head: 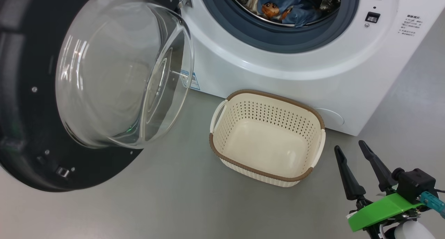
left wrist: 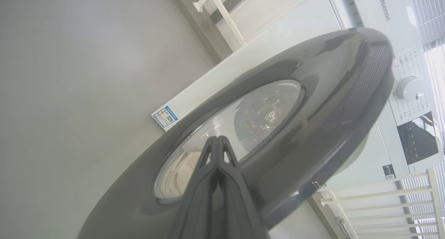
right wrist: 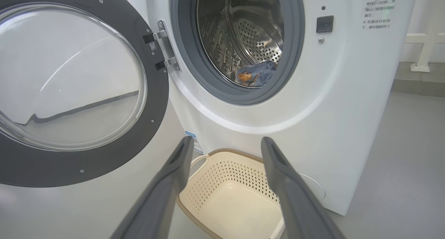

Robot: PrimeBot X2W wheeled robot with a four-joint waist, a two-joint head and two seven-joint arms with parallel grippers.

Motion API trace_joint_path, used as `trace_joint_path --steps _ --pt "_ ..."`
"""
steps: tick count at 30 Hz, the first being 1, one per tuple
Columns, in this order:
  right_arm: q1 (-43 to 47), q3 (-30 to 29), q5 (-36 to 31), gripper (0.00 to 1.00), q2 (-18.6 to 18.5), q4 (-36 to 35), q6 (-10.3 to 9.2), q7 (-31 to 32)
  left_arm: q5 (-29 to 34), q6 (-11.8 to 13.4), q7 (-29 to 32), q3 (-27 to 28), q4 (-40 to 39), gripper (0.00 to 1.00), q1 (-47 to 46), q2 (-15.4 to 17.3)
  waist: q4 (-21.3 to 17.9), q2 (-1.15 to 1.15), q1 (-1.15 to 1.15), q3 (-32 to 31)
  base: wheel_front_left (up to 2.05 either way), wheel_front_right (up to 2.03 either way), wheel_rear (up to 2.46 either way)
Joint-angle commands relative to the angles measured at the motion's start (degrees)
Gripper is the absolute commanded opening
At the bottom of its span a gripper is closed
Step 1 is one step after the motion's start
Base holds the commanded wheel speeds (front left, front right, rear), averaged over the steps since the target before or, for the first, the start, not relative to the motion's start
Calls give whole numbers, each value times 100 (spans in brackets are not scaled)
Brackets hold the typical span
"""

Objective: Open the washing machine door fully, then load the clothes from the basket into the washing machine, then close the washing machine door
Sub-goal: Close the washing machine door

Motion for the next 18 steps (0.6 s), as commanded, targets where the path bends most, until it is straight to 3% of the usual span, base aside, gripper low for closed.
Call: trace_joint_path --steps 1,18 --pt "20 80 2 100 -6 -109 31 -29 -63 -38 88 171 -210 0 -15 317 -13 0 0 -29 0 0 0" --pt "176 8 17 100 131 -108 31 -29 -35 -38 1076 -225 -1557 0 211 174 -166 0 0 -331 0 0 0"
